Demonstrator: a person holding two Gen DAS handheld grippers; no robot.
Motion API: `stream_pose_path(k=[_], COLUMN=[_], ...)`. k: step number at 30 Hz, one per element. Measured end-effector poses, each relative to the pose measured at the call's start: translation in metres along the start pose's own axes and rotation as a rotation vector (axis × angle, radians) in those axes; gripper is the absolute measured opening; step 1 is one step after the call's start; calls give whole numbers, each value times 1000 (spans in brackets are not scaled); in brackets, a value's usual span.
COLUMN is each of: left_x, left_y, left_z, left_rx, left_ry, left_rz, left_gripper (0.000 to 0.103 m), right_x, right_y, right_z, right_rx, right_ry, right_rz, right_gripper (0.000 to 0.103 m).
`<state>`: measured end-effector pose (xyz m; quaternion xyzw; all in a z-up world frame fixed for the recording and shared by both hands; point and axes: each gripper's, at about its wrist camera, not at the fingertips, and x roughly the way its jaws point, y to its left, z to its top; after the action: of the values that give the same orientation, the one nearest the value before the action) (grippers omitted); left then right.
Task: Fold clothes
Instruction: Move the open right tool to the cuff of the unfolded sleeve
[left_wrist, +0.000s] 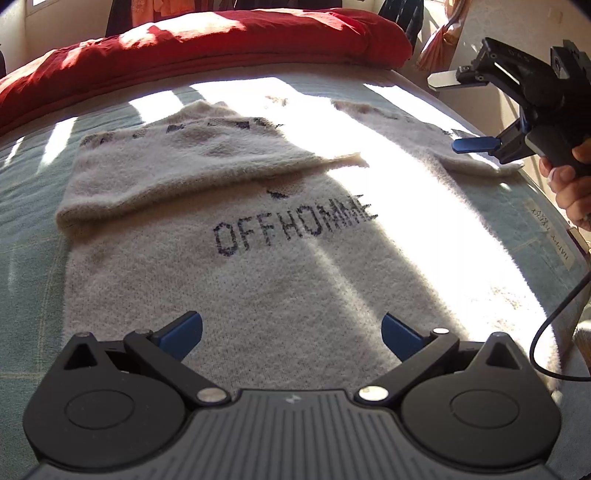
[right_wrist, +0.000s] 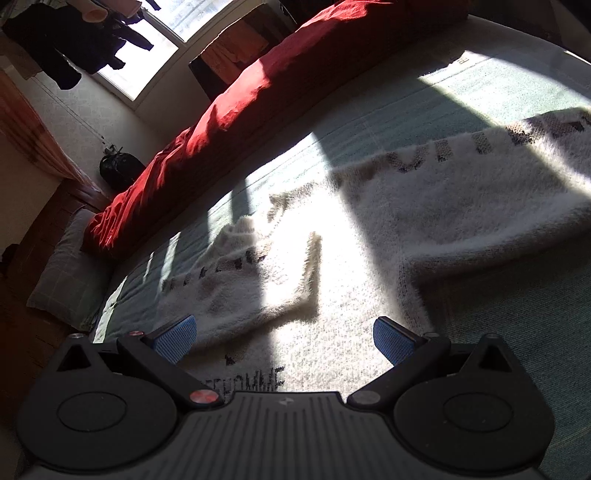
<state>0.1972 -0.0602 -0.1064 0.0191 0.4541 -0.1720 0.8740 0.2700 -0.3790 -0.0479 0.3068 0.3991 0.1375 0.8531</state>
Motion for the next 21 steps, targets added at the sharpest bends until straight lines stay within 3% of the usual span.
stream_pose_path(k=[7, 13, 17, 21], left_x=[20, 28, 31, 33], left_y=[8, 10, 10, 11], left_z=[-3, -4, -3, -1], left_rx=[-32, -32, -40, -51], left_ry=[48, 67, 69, 72], left_rz=[11, 22, 27, 29], left_gripper=[102, 102, 102, 102], right_x=[42, 62, 40, -6], right_y=[-22, -61, -83, -113], right_z=[45, 44, 40, 49], right_rx=[51, 89, 109, 167], right_ry=[-37, 12, -21, -130], right_rz=[2, -92, -87, -113], right_gripper=[103, 103, 103, 103])
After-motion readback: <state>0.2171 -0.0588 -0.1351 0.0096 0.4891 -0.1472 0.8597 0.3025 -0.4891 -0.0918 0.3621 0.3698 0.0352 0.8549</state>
